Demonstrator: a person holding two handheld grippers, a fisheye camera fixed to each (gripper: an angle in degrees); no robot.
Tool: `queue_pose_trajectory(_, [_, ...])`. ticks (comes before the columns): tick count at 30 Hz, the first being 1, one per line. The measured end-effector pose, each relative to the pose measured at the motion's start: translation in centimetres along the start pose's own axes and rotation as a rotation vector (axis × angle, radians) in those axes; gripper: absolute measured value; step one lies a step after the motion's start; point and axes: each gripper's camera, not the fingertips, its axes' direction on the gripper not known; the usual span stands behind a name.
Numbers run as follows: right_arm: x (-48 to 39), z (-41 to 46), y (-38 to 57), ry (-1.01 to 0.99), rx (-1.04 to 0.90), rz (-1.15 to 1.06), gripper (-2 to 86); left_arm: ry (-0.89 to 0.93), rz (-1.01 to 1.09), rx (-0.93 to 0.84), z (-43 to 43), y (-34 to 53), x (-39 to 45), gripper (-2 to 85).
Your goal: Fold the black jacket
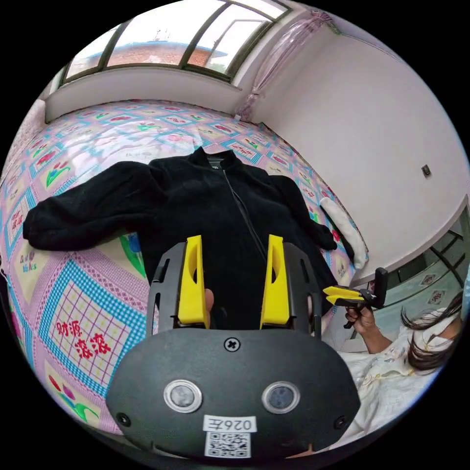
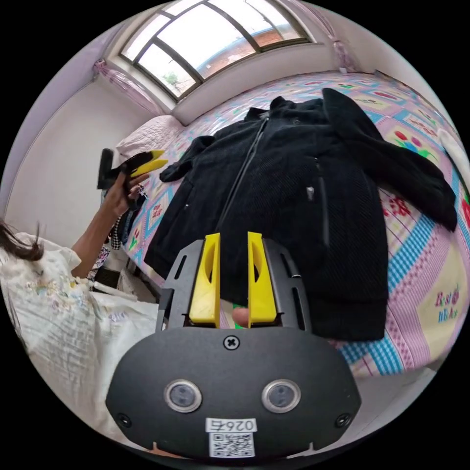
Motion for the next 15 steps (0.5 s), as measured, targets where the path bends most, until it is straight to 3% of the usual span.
queue_pose_trajectory(8, [0.9,7.2,-7.6,-0.069,0.011,-0.024,5.3,0.02,0.071,-0.096,12.0,-12.3,-2.0,16.0])
queue_pose_trajectory(15, [2.0,15.2,-10.9,-0.045,-0.043,0.007,7.5,-0.234,0.25,-0.229,22.8,-18.0,-0.1,20.1])
